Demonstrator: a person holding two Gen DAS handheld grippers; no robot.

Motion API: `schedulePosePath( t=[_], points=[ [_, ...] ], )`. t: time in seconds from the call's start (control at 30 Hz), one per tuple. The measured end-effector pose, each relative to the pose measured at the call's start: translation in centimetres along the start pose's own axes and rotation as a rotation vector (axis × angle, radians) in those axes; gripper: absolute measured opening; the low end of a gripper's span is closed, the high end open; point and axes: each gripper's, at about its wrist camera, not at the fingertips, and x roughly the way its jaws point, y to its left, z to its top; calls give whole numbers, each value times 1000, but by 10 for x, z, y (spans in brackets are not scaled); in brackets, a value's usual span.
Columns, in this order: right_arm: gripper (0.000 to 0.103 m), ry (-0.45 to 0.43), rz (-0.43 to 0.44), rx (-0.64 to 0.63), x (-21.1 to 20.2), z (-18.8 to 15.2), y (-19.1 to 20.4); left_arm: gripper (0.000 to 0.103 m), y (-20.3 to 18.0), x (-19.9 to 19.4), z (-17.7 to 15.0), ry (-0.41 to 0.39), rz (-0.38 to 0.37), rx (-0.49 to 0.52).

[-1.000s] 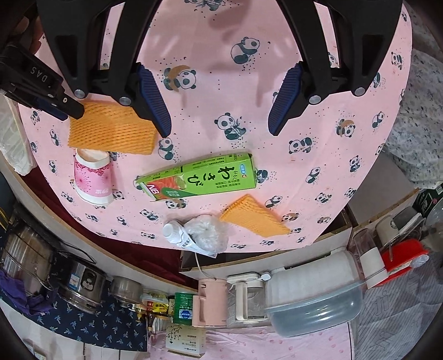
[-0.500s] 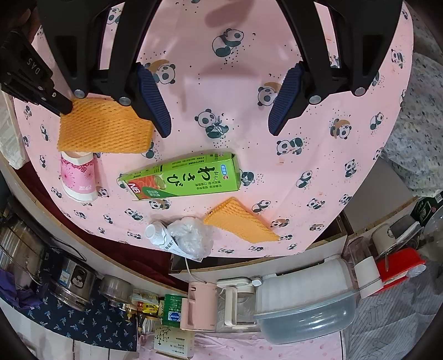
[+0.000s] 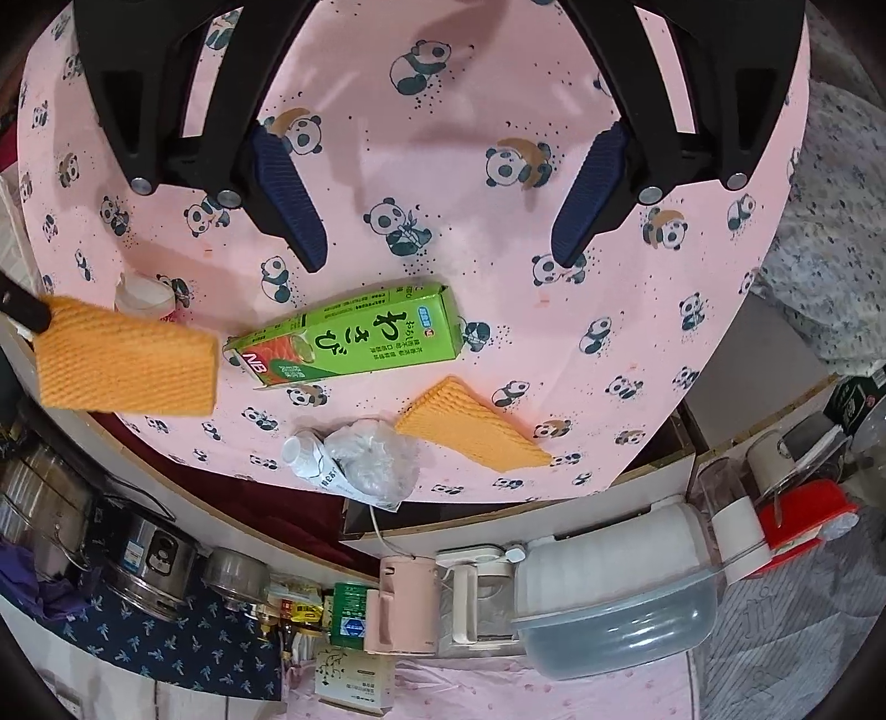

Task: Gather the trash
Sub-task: 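Grasp the orange foam net sleeve with the right gripper and lift it, then grasp the green wasabi box with the left gripper while the right holds the foam net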

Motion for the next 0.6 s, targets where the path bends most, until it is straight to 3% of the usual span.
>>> schedulePosePath(
  t=[0.33,0.6],
  points=[
    [7,-47,16,80,4,39,-15,81,-9,47,24,-13,-131,343],
    [7,-41,14,93,14,50,-17,84,-24,82,35,16,-252,513]
  ],
)
